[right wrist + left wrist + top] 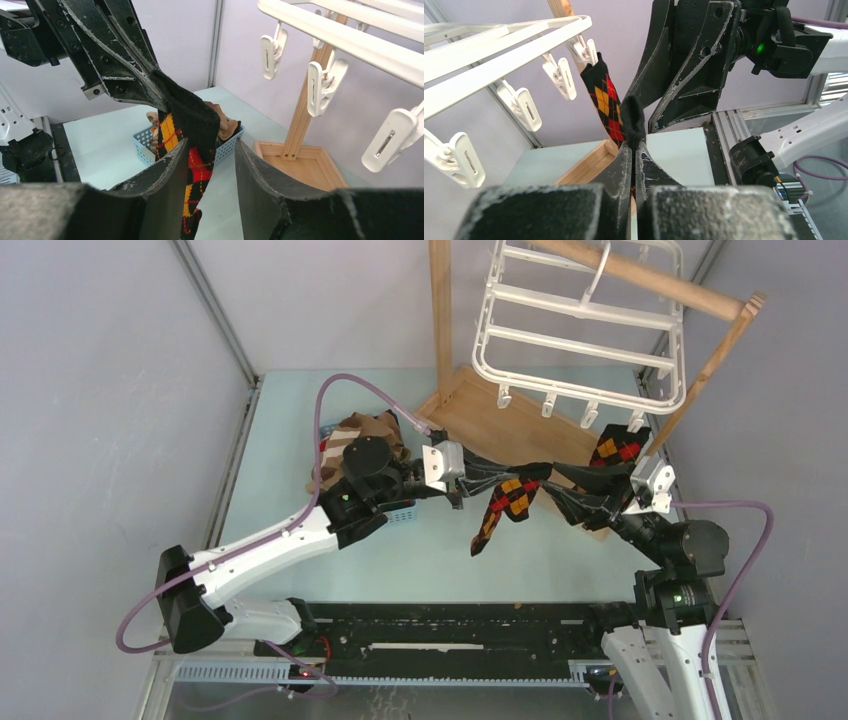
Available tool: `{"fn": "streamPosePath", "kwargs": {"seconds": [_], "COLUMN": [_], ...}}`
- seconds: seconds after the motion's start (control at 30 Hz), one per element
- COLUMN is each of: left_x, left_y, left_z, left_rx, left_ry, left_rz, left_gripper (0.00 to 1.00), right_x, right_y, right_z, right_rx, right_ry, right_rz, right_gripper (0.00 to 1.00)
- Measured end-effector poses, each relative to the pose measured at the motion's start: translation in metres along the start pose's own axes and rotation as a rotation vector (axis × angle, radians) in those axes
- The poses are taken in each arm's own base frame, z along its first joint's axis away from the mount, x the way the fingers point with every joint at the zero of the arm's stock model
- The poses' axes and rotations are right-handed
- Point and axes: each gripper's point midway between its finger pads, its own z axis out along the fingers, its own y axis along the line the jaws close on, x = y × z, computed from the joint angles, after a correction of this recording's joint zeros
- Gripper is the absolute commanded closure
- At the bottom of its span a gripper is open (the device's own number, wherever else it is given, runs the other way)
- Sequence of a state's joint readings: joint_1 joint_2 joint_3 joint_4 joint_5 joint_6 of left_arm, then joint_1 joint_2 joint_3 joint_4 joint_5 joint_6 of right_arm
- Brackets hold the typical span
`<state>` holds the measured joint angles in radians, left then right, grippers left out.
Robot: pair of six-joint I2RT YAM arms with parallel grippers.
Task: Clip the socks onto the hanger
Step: Adjust the sock.
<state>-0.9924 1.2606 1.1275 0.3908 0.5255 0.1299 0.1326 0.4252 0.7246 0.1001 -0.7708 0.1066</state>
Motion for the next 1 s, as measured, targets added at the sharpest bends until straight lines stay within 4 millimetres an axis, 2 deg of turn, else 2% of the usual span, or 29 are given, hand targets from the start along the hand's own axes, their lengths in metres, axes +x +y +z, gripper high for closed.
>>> {"fn": "streamPosePath", "kwargs": {"seconds": [0.4, 0.57, 0.67, 0.77, 0.83, 1.0], "left_x": [-0.011, -0.015, -0.019, -0.023, -0.025, -0.026], "left_y": [-0.003, -0.003, -0.002, -0.001, 0.0, 0.003], "left_z": [0.004, 0.005, 0.008, 0.009, 0.01, 0.01], "left_rx": [0.006, 0.004, 0.001, -0.005, -0.011, -0.03], "left_ry": [-0.044, -0.066, -0.086, -0.107, -0.118, -0.125], "left_rz": [-0.007, -0.023, -0.038, -0.052, -0.062, -0.079], "left_gripper": [1.0, 1.0, 1.0, 1.0, 1.0, 0.79], "right_x": [-0.007, -0.011, -0.014, -0.018, -0.019, -0.019], "right_y": [0.006, 0.009, 0.01, 0.01, 0.011, 0.012], "right_z": [0.008, 0.01, 0.011, 0.011, 0.011, 0.01], "right_rx": [-0.052, -0.07, -0.076, -0.079, -0.083, -0.086], "right_ry": [-0.033, -0.047, -0.06, -0.074, -0.08, -0.075], "right_rz": [0.001, -0.005, -0.013, -0.023, -0.029, -0.04], "right_gripper": [0.59, 0.66, 0.75, 0.91, 0.97, 1.0]}}
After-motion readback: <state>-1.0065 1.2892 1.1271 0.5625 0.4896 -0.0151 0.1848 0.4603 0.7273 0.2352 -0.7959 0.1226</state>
